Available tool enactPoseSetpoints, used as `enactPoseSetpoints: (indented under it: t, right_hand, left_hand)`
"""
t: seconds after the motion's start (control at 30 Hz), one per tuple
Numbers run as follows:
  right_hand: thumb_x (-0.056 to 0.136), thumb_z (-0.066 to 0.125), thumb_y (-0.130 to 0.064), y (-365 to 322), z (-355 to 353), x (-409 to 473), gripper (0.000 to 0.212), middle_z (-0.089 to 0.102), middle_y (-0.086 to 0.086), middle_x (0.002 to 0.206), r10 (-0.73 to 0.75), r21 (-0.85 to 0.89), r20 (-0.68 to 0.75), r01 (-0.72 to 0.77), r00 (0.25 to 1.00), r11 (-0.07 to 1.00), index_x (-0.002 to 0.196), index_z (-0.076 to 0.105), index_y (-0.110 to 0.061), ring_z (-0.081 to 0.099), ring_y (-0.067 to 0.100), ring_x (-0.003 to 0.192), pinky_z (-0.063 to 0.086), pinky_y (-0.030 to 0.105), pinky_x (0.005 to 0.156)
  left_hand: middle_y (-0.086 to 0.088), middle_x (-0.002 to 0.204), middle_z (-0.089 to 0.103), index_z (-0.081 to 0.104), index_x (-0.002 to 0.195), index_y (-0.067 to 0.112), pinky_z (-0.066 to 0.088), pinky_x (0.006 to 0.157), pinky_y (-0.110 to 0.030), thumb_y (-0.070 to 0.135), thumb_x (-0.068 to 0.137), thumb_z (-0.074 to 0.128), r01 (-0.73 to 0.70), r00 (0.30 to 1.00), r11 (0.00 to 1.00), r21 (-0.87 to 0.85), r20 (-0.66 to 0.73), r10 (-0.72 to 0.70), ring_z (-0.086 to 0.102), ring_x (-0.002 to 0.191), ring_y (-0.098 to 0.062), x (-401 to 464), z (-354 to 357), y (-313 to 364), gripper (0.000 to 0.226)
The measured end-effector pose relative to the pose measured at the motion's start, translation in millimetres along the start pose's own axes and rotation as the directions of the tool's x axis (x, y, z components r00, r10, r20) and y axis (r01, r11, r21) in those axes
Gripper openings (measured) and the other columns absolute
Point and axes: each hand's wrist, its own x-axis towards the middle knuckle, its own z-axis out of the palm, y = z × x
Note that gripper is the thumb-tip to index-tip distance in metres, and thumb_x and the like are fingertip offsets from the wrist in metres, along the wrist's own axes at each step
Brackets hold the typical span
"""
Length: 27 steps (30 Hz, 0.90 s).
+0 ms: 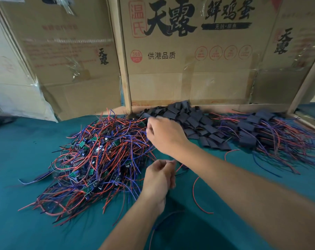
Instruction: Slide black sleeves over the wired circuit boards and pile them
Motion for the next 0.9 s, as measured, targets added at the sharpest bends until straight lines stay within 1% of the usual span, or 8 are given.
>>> enactPoseSetpoints:
  t: [0.07, 0.1, 0.23, 0.33, 0.43, 0.57, 0.73, 0.9]
  right_hand:
    - [0.098, 0.048, -0.021, -1, 3, 16, 0.012, 0.062, 0.003, 0.096, 0.026, 0.016, -0.110, -0.024, 0.994, 1.000, 0.099, 0.056, -0.012, 0.058, 0.025, 0.087, 0.048, 0.037, 0.068]
    - [0.098, 0.048, -0.019, -1, 4, 25, 0.013, 0.063, 0.004, 0.100, 0.047, 0.010, -0.105, -0.046, 0.993, 0.999, 0.104, 0.056, -0.011, 0.058, 0.026, 0.090, 0.049, 0.039, 0.072]
    - [0.097, 0.048, -0.012, 3, 12, 57, 0.009, 0.065, 0.007, 0.102, 0.163, -0.089, 0.091, -0.155, 0.982, 0.984, 0.100, 0.056, -0.012, 0.053, 0.027, 0.079, 0.040, 0.035, 0.065]
    - [0.096, 0.052, -0.011, 12, 15, 73, 0.016, 0.064, 0.006, 0.104, 0.246, -0.084, 0.153, -0.235, 0.957, 0.968, 0.108, 0.061, -0.013, 0.056, 0.029, 0.083, 0.045, 0.035, 0.068]
    - [0.094, 0.059, -0.018, 21, 20, 87, 0.021, 0.068, 0.008, 0.110, 0.201, -0.002, 0.275, -0.208, 0.940, 0.978, 0.113, 0.066, -0.011, 0.063, 0.029, 0.091, 0.053, 0.037, 0.078]
    - [0.095, 0.060, -0.016, 21, 32, 100, 0.038, 0.060, 0.009, 0.133, 0.106, 0.030, 0.390, -0.127, 0.915, 0.991, 0.133, 0.060, -0.011, 0.060, 0.027, 0.111, 0.048, 0.032, 0.092]
    - [0.094, 0.058, -0.015, 19, 54, 109, 0.034, 0.064, 0.013, 0.125, 0.126, -0.078, 0.386, -0.104, 0.914, 0.992, 0.127, 0.063, -0.010, 0.062, 0.031, 0.107, 0.054, 0.038, 0.090]
    - [0.095, 0.059, -0.021, 20, 66, 105, 0.027, 0.062, 0.012, 0.119, 0.106, -0.097, 0.288, -0.081, 0.952, 0.992, 0.119, 0.065, -0.011, 0.060, 0.032, 0.106, 0.053, 0.039, 0.084]
  left_hand:
    - [0.003, 0.056, 0.049, 0.056, 0.090, 0.006, 0.031, 0.051, -0.029, 0.014, 0.098, 0.057, 0.021, 1.000, 0.999, -0.028, 0.003, -0.021, 0.036, 0.046, -0.013, 0, -1, 0, 0.011]
    - [0.004, 0.057, 0.049, 0.056, 0.091, 0.007, 0.032, 0.049, -0.027, 0.014, 0.098, 0.057, 0.032, 0.999, 0.999, -0.041, 0.006, -0.031, 0.036, 0.046, -0.012, 0, -1, 0, 0.011]
    - [0.002, 0.059, 0.051, 0.058, 0.090, 0.006, 0.033, 0.047, -0.026, 0.011, 0.097, 0.055, 0.055, 0.998, 0.997, -0.059, -0.016, -0.056, 0.037, 0.047, -0.013, 2, -1, 1, 0.009]
    - [0.000, 0.060, 0.053, 0.059, 0.089, 0.004, 0.031, 0.051, -0.029, 0.011, 0.095, 0.055, 0.047, 0.998, 0.999, -0.024, -0.033, -0.048, 0.038, 0.045, -0.016, 3, -2, 0, 0.010]
    - [0.001, 0.060, 0.055, 0.061, 0.087, 0.003, 0.033, 0.051, -0.029, 0.010, 0.094, 0.055, 0.060, 0.997, 0.998, 0.005, -0.042, -0.059, 0.038, 0.044, -0.016, 6, -1, -2, 0.011]
    - [0.000, 0.059, 0.055, 0.062, 0.084, 0.003, 0.034, 0.046, -0.026, 0.010, 0.094, 0.055, 0.054, 0.998, 0.998, 0.014, -0.037, -0.054, 0.038, 0.044, -0.016, 7, -2, -6, 0.014]
    - [-0.002, 0.059, 0.055, 0.064, 0.081, 0.004, 0.034, 0.046, -0.026, 0.009, 0.093, 0.053, 0.044, 0.999, 0.999, 0.022, -0.024, -0.044, 0.038, 0.045, -0.016, 8, -3, -7, 0.017]
    - [-0.001, 0.058, 0.054, 0.063, 0.082, 0.004, 0.032, 0.045, -0.025, 0.008, 0.096, 0.050, 0.044, 0.999, 0.999, 0.006, -0.021, -0.044, 0.037, 0.043, -0.015, 7, -3, -5, 0.019]
